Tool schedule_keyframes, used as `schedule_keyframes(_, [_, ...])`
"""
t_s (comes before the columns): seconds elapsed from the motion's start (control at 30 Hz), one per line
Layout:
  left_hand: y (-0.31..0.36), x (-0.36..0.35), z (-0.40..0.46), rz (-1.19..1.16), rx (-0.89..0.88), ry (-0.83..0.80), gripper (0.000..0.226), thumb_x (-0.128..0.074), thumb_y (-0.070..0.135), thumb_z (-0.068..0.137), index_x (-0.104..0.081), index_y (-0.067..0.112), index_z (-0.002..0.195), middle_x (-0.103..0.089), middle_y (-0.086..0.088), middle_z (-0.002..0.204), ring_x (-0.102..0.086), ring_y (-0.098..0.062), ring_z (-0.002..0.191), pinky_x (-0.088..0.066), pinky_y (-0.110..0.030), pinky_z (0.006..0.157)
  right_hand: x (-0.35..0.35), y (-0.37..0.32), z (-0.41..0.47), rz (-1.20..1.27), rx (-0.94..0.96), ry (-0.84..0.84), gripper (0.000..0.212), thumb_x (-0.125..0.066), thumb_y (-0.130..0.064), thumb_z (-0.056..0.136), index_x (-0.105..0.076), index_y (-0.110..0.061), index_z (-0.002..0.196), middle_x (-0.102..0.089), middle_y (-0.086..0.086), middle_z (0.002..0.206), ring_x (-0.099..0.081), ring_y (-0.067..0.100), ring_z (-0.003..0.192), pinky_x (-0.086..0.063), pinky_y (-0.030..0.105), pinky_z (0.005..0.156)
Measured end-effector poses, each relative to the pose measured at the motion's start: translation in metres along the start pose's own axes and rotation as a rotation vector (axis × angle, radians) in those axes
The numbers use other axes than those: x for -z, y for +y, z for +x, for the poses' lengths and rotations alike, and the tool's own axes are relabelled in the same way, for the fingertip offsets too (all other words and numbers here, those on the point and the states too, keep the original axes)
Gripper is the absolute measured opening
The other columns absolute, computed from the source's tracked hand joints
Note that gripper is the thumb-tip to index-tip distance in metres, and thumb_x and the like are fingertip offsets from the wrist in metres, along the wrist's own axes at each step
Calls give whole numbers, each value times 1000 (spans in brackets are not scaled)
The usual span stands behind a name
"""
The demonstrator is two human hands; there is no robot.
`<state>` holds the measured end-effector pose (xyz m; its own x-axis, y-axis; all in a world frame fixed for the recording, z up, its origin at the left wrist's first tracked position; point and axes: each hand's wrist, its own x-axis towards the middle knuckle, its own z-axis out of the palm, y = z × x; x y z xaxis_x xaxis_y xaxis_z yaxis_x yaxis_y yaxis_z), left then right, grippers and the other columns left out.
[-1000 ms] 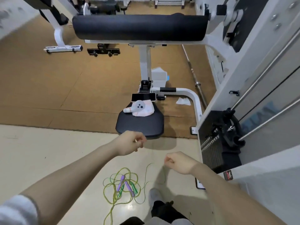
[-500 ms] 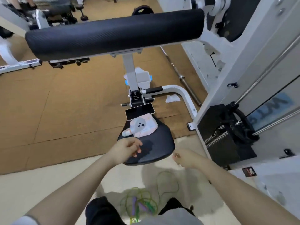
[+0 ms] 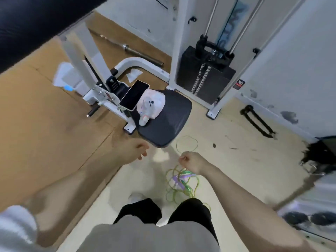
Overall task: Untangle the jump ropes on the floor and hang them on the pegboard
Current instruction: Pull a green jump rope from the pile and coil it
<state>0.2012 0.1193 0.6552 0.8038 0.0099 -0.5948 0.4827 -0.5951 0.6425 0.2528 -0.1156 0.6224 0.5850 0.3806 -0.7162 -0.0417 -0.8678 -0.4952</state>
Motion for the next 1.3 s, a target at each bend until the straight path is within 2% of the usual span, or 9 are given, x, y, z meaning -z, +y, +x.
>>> schedule_keyframes(0.2, [-14,-50,-29,-8,1,-111,20,-45,11,95,-60,19,84,-64,-3,79,-56,-15,62,-45,-22,60,-68,70,-55,165,-255,114,18,-44,-15,92,-60,-11,85,-64,17,100,-60,32,97,-46,32,83])
schedule_keyframes(0.27, [-22,-69,-39,-36,32,-139,20,-44,13,96,-59,20,84,-63,-1,80,-57,-15,65,-44,-22,61,-96,99,-72,105,-344,79,23,-40,-16,94,-59,-4,98,-63,18,113,-57,32,106,-42,30,80])
schedule_keyframes(0.37, [-38,-106,-45,-67,74,-145,22,-43,12,96,-58,21,83,-64,-3,81,-57,-16,66,-43,-26,64,-140,134,-96,63,-407,51,17,-38,-18,93,-50,-10,84,-60,18,120,-56,32,110,-37,27,74])
schedule_keyframes(0.5, [-59,-174,-46,-138,119,-195,21,-41,4,95,-59,10,88,-62,-8,79,-54,-18,62,-41,-25,60,-195,175,-128,107,-486,36,32,-39,-21,94,-52,-6,119,-55,16,127,-52,32,116,-43,32,89])
schedule_keyframes(0.63, [-84,-230,-22,-171,174,-221,19,-39,3,95,-58,8,95,-61,-5,77,-52,-17,60,-39,-24,58,-235,206,-122,146,-514,180,27,-37,-14,93,-54,-6,113,-57,14,117,-54,30,106,-46,32,84])
schedule_keyframes(0.77, [-139,-289,28,-57,210,-268,19,-38,3,92,-55,10,98,-61,-5,77,-53,-18,59,-40,-25,58,-282,232,-68,230,-591,287,27,-38,-12,93,-56,-5,113,-54,12,116,-54,31,106,-45,33,81])
schedule_keyframes(0.93, [-212,-363,94,132,156,-398,15,-42,8,91,-54,14,98,-61,-2,82,-53,-20,69,-45,-29,74,-370,275,26,226,-656,199,31,-35,-12,94,-53,-7,119,-49,12,123,-50,30,112,-47,35,82])
schedule_keyframes(1.2, [-331,-453,237,160,117,-339,32,-41,6,91,-46,11,122,-60,-8,94,-52,-12,59,-40,-9,44,-427,362,219,-66,-488,328,41,-38,-18,95,-46,-19,135,-26,10,149,-19,28,139,-31,36,104])
schedule_keyframes(1.3, [-370,-474,289,157,88,-285,32,-44,6,91,-48,9,122,-58,-9,99,-56,-18,66,-45,-13,52,-427,395,288,-73,-437,443,45,-36,-19,96,-34,-15,140,-18,11,154,-11,28,143,-23,38,110])
